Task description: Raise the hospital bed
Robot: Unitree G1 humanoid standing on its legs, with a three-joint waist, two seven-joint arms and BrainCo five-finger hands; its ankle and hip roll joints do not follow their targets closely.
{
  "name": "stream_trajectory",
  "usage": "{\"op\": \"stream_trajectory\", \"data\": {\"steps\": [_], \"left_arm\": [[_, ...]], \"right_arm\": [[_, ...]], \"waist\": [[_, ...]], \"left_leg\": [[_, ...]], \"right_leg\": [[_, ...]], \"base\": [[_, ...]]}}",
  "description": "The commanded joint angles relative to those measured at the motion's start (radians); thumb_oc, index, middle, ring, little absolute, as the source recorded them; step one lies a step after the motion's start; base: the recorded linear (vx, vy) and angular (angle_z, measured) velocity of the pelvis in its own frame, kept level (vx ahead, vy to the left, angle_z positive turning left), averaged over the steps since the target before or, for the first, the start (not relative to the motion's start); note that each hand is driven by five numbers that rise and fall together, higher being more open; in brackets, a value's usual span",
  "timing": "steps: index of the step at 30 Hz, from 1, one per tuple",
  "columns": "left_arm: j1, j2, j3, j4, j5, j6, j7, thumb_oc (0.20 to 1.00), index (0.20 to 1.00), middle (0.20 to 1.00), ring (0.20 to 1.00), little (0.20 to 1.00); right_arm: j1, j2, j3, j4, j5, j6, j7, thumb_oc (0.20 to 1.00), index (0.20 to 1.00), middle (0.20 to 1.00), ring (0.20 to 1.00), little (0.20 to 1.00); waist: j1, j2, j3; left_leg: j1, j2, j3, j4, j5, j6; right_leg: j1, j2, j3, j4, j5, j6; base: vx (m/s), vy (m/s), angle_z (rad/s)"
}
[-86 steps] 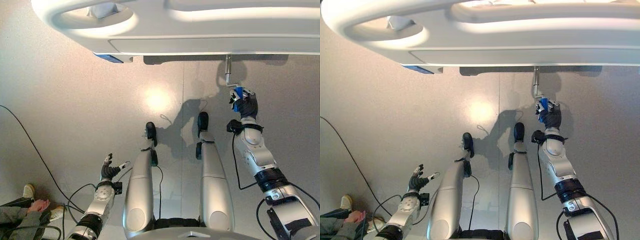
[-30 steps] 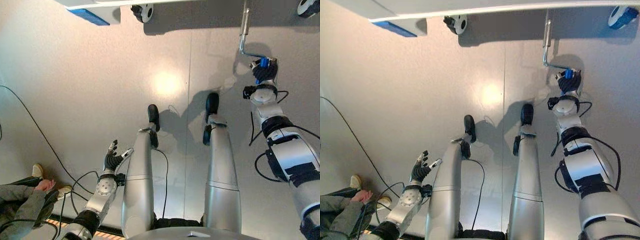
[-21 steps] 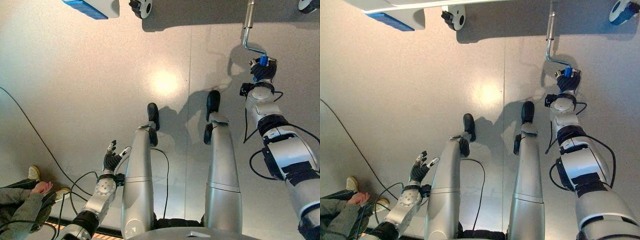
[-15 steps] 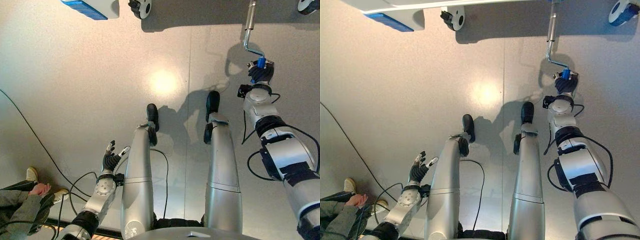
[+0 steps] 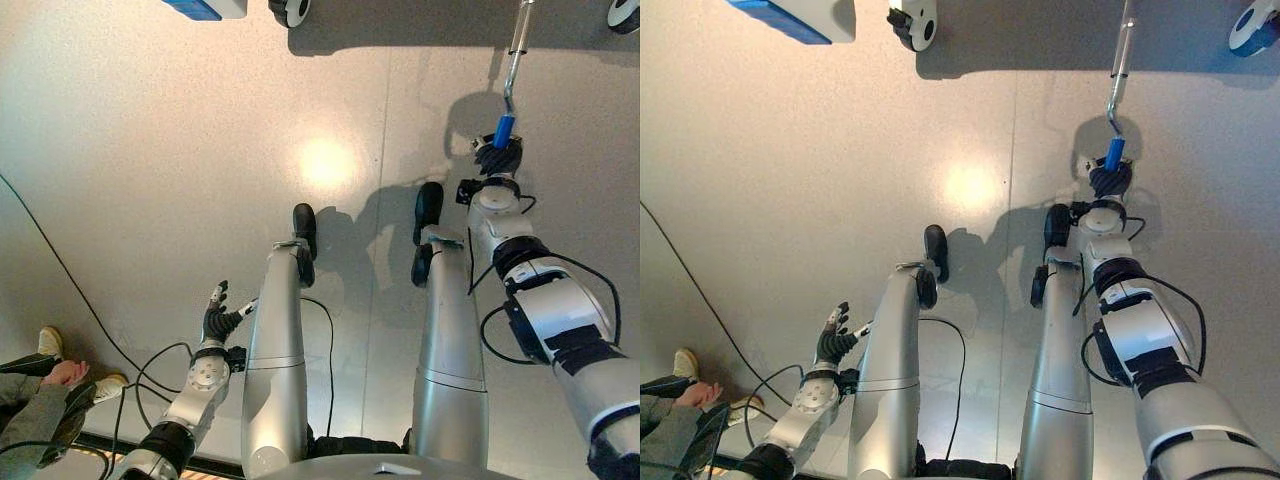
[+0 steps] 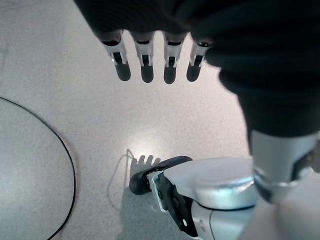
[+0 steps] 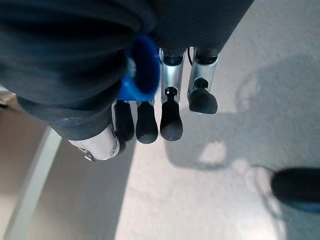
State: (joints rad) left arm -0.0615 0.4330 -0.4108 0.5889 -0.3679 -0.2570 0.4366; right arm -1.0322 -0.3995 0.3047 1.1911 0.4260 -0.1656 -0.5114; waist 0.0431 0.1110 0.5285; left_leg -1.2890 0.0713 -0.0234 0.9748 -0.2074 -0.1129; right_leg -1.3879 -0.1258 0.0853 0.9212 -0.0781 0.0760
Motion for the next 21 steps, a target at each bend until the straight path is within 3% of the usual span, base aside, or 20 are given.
{"op": "stream_trajectory", "data": {"steps": [1, 14, 21], "left_arm": [[0.048, 0.01, -0.005, 0.002, -0.014, -0.006, 0.035, 1.0, 1.0, 1.0, 1.0, 1.0], [0.045, 0.024, 0.028, 0.025, -0.013, -0.008, 0.046, 1.0, 1.0, 1.0, 1.0, 1.0], [0.039, 0.006, 0.043, 0.069, -0.012, -0.009, 0.04, 1.0, 1.0, 1.0, 1.0, 1.0]], "right_arm": [[0.069, 0.125, 0.092, -0.049, -0.02, 0.027, 0.042, 0.2, 0.2, 0.2, 0.2, 0.2], [0.058, 0.249, 0.191, -0.288, -0.053, -0.007, 0.078, 0.2, 0.2, 0.2, 0.2, 0.2], [0.061, 0.245, 0.22, -0.488, -0.056, -0.05, 0.101, 0.2, 0.2, 0.2, 0.2, 0.2]], "waist": [[0.008, 0.07, -0.008], [0.004, 0.046, -0.008], [-0.013, 0.019, -0.008]], "left_leg": [[-0.046, -0.037, 0.044, -0.013, 0.039, 0.041], [-0.041, -0.044, 0.053, -0.02, 0.034, 0.046], [0.032, -0.034, 0.068, -0.106, 0.047, 0.047]], "right_leg": [[-0.004, 0.0, -0.048, 0.077, -0.084, 0.029], [0.003, -0.01, -0.039, 0.056, -0.075, 0.032], [0.066, -0.012, -0.028, -0.019, -0.062, 0.03]], "base": [[0.03, 0.032, 0.0], [0.01, 0.033, 0.0], [-0.01, 0.028, -0.03]]}}
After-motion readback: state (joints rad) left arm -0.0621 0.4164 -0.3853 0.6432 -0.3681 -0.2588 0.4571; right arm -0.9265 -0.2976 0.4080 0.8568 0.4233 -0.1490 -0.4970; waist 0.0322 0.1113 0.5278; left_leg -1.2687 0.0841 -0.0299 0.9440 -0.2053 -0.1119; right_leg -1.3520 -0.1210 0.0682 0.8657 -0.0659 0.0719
